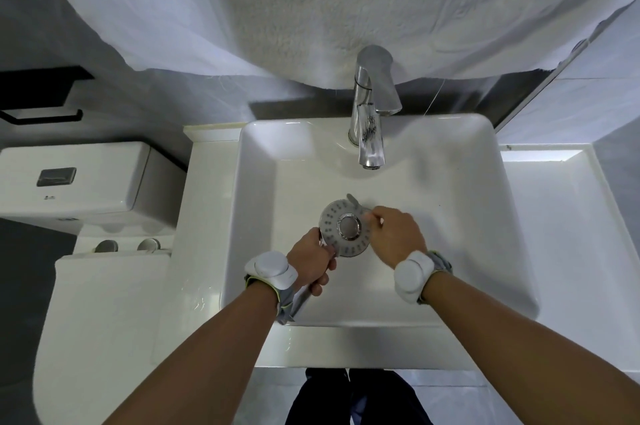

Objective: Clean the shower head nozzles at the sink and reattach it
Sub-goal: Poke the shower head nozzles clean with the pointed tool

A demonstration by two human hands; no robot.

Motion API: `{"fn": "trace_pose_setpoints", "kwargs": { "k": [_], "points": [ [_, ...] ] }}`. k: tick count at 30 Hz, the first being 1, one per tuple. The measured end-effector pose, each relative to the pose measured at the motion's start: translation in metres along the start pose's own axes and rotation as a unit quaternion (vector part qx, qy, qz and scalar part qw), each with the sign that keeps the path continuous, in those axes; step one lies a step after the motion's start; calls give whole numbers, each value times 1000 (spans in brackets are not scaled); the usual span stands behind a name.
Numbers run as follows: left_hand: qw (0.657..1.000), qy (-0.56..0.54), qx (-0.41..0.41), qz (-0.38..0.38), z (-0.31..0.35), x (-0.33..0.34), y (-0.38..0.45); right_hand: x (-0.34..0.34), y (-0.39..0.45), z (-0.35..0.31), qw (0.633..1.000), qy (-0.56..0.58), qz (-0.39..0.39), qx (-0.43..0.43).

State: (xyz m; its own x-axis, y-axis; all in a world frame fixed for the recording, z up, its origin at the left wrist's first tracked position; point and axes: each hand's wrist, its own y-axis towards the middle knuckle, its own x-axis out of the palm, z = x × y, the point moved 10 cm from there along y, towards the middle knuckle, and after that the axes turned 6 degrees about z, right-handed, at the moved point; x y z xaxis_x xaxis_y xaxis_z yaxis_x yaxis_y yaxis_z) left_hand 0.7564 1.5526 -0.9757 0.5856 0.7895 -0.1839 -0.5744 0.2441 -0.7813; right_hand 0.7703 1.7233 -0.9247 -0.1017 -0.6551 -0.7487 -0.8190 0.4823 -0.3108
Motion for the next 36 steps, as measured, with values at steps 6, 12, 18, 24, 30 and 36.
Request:
{"fn": "trace_pose_setpoints", "kwargs": {
  "k": [6, 12, 18, 24, 30, 36],
  "points": [
    [1000, -18, 12, 12, 2, -7, -3, 8, 7, 22, 999, -20, -9, 32],
    [994, -101, -40, -15, -5, -10, -2, 3, 21, 89, 988, -62, 4, 144],
    [990, -120, -70, -13, -18, -8, 3, 27, 1, 49, 993, 65, -3, 94],
    [992, -111, -65, -11, -18, -8, 2, 39, 22, 37, 996, 1, -46, 79],
    [985, -147, -86, -10, -21, -6, 2, 23, 24, 83, 985, -102, -38, 135],
    [976, -174, -128, -3, -24, -3, 6, 45, -13, 32, 998, -8, -59, 35]
  ]
}}
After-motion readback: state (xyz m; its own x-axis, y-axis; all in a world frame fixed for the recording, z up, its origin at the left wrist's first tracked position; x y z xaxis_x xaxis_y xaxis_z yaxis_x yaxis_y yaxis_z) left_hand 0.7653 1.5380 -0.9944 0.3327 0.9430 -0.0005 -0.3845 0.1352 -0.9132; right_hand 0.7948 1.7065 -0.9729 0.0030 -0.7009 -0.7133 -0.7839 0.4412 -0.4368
